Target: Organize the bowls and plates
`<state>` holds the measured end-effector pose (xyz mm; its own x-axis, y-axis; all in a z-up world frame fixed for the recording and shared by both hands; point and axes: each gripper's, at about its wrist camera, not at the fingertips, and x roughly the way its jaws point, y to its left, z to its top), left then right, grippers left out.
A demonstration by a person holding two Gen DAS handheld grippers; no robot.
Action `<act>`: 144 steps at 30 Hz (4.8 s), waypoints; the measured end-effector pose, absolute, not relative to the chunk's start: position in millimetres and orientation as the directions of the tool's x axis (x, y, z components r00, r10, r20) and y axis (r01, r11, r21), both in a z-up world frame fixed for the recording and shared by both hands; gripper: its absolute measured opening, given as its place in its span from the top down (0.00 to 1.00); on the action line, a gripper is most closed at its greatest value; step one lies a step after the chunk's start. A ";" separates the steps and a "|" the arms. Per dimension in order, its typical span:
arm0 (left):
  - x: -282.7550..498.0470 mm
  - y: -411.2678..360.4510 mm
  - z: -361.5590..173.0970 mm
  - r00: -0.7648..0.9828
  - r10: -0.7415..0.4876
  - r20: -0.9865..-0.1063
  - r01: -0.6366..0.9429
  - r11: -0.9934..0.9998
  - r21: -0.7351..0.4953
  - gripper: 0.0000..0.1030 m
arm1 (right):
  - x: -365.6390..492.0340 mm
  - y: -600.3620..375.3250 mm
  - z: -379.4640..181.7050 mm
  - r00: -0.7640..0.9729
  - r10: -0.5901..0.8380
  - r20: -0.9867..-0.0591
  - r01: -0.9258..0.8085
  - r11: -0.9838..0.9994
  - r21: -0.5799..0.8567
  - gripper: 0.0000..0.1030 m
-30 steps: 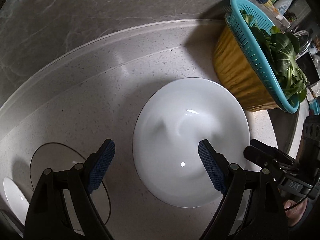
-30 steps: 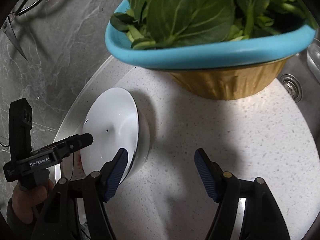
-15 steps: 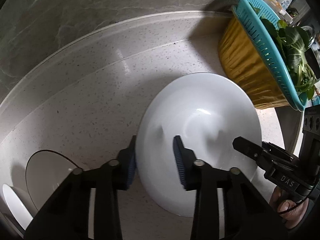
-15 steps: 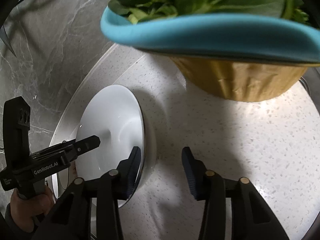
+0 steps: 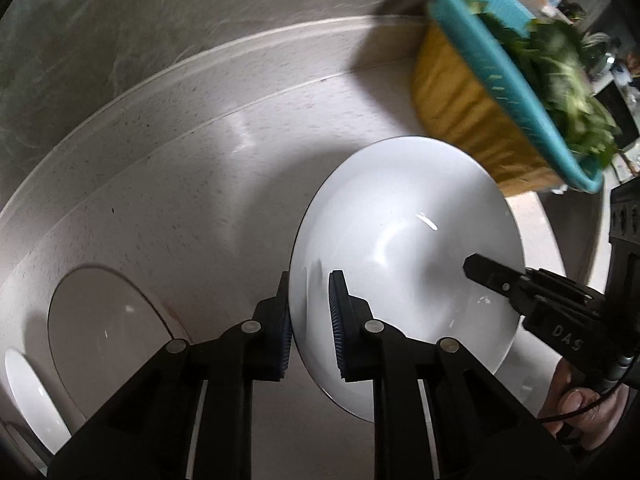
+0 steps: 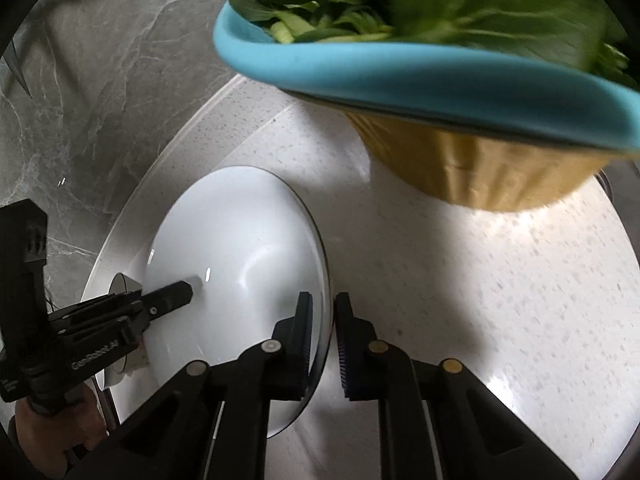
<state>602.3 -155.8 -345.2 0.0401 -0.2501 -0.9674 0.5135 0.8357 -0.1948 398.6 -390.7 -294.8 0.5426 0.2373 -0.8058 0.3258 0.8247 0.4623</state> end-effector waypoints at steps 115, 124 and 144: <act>592.1 210.1 -380.9 0.232 -0.197 -0.953 -0.100 0.969 -0.225 0.57 | 555.2 -17.9 -270.7 0.079 0.308 -0.948 -0.482 0.844 0.234 0.33; 598.8 198.8 -384.6 0.217 -0.252 -0.943 -0.066 0.960 -0.272 0.84 | 556.5 -9.7 -281.2 0.018 0.307 -0.952 -0.479 0.838 0.261 0.84; 593.4 215.6 -384.7 0.218 -0.368 -0.904 -0.110 0.911 -0.397 0.87 | 561.9 -20.8 -279.0 -0.045 0.372 -0.927 -0.407 0.841 0.357 0.92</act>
<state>593.4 215.6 -384.7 0.2184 -0.3678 -0.9039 -0.1096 0.9112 -0.3972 561.9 -20.8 -279.0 -0.0454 0.3720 -0.9271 -0.4069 0.8407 0.3572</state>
